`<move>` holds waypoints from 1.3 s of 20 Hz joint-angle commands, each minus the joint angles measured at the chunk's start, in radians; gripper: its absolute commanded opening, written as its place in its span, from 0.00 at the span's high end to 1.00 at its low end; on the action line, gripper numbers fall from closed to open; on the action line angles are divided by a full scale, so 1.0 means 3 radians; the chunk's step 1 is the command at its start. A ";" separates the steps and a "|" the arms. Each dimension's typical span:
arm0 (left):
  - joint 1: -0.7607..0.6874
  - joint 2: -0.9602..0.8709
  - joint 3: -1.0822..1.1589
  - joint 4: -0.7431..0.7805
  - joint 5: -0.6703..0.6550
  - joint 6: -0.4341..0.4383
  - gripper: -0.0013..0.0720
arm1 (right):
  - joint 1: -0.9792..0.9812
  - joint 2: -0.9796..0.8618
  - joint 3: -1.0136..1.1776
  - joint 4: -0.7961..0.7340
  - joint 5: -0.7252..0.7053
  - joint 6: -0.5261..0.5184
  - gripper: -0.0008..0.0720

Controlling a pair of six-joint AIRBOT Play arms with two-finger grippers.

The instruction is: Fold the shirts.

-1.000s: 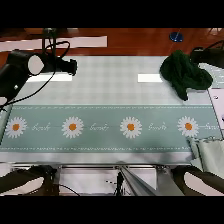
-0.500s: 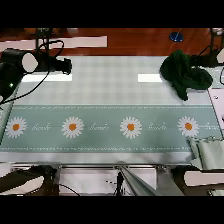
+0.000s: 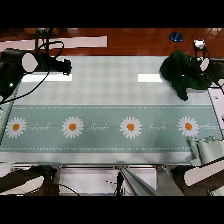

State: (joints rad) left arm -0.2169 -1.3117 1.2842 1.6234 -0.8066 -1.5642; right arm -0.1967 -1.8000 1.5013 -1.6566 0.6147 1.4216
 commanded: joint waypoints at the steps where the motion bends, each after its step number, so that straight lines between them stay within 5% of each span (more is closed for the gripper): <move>1: 0.0000 -0.0003 0.0003 -0.0001 0.0005 -0.0003 0.02 | -0.0003 -0.0189 0.0003 -0.0003 -0.0351 0.0061 0.22; 5: -0.0006 -0.0003 0.0003 -0.0003 0.0006 -0.0004 0.02 | -0.0003 -0.0354 0.0003 -0.0003 -0.0362 0.0233 0.23; 6: -0.0009 -0.0003 0.0003 -0.0004 0.0006 -0.0004 0.02 | -0.0003 -0.0389 0.0003 -0.0005 -0.0262 0.0235 0.36; 8: -0.0020 -0.0001 0.0003 -0.0003 0.0008 -0.0003 0.02 | -0.0003 -0.0371 0.0003 -0.0008 -0.0023 0.0235 0.96; 19: -0.0111 0.0322 0.0821 -0.0001 0.0005 -0.0001 0.02 | 0.0001 0.1525 0.0004 0.0257 -0.0155 -0.0006 0.95; 26: -0.0304 0.1180 0.1129 -0.0003 -0.0229 -0.0004 0.02 | 0.0001 0.2745 0.0003 0.1755 -0.0024 -0.0216 0.95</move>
State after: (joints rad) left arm -0.2890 -1.0565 1.5986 1.6226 -0.8215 -1.5642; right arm -0.1967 -1.1084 1.5013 -1.3628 0.5816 1.4014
